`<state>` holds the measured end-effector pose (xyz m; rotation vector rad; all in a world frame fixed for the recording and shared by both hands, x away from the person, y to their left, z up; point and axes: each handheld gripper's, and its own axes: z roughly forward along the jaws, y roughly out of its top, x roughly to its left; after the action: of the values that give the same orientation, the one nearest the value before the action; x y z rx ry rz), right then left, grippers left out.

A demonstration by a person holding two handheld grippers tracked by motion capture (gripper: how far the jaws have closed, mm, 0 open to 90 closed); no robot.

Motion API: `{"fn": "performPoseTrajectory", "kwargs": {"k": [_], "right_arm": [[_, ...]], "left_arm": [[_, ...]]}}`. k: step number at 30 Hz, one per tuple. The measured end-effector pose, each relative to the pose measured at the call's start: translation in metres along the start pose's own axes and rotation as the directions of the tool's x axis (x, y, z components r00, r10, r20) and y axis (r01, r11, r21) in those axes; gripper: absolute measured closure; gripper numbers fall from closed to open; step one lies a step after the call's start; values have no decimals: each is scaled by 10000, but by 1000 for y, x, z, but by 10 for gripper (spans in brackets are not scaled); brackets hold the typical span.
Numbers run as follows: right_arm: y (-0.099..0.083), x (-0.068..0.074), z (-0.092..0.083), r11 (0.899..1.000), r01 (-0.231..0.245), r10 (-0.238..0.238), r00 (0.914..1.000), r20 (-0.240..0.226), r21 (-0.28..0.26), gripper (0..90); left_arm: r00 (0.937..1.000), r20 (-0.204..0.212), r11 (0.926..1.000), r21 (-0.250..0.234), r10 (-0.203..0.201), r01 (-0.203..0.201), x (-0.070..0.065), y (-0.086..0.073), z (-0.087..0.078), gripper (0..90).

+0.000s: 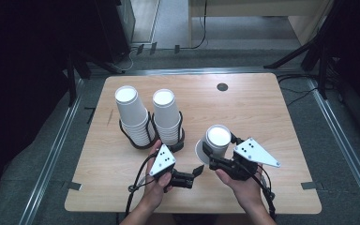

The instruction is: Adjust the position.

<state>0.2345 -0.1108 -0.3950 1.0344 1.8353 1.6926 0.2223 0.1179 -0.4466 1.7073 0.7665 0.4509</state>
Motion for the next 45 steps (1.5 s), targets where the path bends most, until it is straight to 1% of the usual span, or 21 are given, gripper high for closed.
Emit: {"fn": "performPoseTrajectory", "kwargs": {"k": [3,6,17,18,20,23,28,31,35,36,37,40,45], "right_arm": [[-1,2,1,10000,-15,15,10000,-95,45,219],[-1,5,2,9999,-91,93,9997,-212,102,218],[-1,14,1,9999,25,-20,9989,-460,109,219],[-1,16,1,9999,11,-4,9987,-504,136,219],[-2,20,2,9998,166,-156,9979,-627,149,219],[-3,23,3,9997,159,-144,9973,-716,197,219],[-7,28,6,9992,233,-207,9965,-811,318,218],[-7,30,5,9993,151,-119,9957,-915,340,219],[-5,30,3,9996,177,-157,9956,-929,212,219],[-4,27,2,9998,59,-41,9958,-911,185,219],[-4,27,2,9998,59,-41,9958,-911,185,219],[-3,25,2,9997,-160,177,9954,-944,195,219],[-2,24,3,9996,-203,221,9951,-969,189,219]], "left_arm": [[10000,49,10000,-56,16,-16,0,0,0,6],[9999,106,10000,12,89,-89,-1,0,0,6],[9994,263,9996,122,240,-244,-6,-1,2,6],[9992,270,9994,147,307,-311,-6,-1,2,6],[9992,265,9995,112,290,-293,-6,-1,2,6],[9992,249,9995,56,297,-298,-5,-1,1,6],[9990,341,9996,52,284,-286,-4,-1,1,0],[9988,344,9994,-2,335,-335,-5,0,0,0],[9984,431,9994,-25,360,-359,-5,0,0,0],[9983,443,9993,-32,376,-375,-5,-1,0,0],[9982,451,9993,-33,384,-383,-5,-1,1,0],[9983,480,9995,-46,318,-316,-3,-1,0,0],[9980,550,9995,-66,302,-299,-2,-1,-1,0]]}}
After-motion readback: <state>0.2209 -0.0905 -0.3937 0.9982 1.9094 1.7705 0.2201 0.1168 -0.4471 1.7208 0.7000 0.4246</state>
